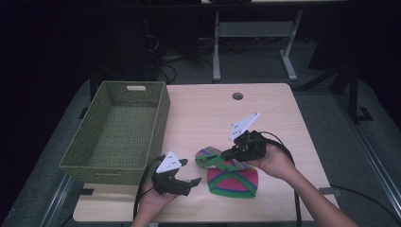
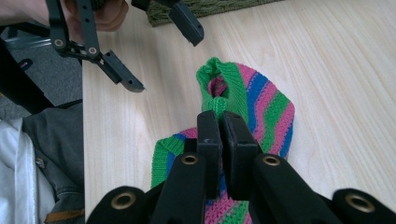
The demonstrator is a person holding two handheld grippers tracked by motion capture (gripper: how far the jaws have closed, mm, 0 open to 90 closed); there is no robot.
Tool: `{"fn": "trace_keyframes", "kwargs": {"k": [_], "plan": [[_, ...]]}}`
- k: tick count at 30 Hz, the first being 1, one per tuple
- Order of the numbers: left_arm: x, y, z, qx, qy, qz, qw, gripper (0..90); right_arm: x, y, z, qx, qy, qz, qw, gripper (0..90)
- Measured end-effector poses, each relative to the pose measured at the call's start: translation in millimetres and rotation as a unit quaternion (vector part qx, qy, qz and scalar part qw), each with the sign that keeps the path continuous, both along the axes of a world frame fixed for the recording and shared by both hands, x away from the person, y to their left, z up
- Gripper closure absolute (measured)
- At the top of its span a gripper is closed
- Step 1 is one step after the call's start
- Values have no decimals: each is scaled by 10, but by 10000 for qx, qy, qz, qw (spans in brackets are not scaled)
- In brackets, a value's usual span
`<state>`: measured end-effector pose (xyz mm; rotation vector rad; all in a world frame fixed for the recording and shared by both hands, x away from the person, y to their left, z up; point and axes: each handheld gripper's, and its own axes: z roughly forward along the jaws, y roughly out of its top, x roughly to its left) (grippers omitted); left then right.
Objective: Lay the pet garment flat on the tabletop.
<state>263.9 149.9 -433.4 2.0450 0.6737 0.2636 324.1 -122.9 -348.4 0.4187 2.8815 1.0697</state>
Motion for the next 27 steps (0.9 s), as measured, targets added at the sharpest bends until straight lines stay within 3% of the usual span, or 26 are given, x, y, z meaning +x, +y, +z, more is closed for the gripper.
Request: {"fn": "trace_keyframes", "kwargs": {"k": [3, 14, 20, 21, 25, 27], "plan": [[13, -18, 4, -83, -4, -48, 10000, 210, -9, -27, 46, 36, -30, 51, 10000, 859], [115, -99, -38, 69, 47, -128, 9999, 218, -19, -144, 182, 222, -35, 117, 9997, 859], [177, -143, -6, 77, -173, -69, 9998, 233, -26, -229, 211, 321, -16, 98, 9994, 859], [191, -167, 12, -16, -243, -81, 9997, 265, -26, -262, 217, 342, 0, 68, 9994, 859], [256, -221, 28, -44, -335, -179, 9993, 353, -8, -327, 220, 354, -28, 44, 9994, 859], [348, -275, 28, -182, -242, -318, 9990, 570, 25, -397, 211, 369, 1, -28, 9993, 859]]}}
